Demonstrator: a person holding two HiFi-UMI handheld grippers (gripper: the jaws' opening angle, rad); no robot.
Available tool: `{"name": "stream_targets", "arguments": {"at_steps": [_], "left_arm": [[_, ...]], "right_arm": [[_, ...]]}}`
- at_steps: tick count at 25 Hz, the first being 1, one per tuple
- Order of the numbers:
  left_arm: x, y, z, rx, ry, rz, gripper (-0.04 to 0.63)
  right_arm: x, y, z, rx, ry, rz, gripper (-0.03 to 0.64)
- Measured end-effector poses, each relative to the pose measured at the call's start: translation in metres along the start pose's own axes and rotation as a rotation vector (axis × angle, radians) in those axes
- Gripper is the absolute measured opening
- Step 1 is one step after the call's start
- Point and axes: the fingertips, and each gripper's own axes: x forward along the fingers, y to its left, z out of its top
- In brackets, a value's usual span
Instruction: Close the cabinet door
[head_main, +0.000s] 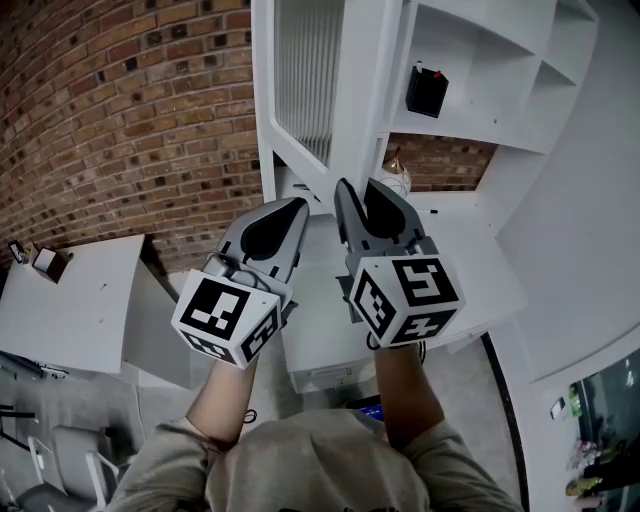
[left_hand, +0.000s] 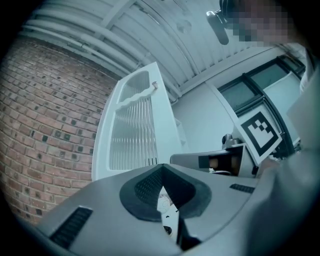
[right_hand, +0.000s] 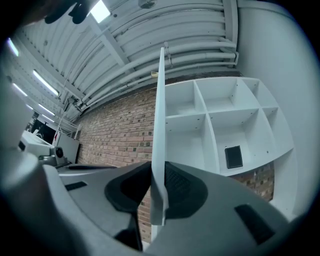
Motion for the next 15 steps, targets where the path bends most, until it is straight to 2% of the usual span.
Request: {"name": "stream_targets", "arguments": {"at_steps": [8,15], "left_arm": [[0.044,-0.012,-0.008,0.005,0.011,0.035,0.007],[0.075,-0.013,-0.023,0.001,0.027,0.099,0.008]], "right_arm": [[0.006,-0.047,-0.004,0.036,0.007,0.130,0.084],[0.017,-0.081,-0.007,0.052,0.006,0.219,0.086]]}}
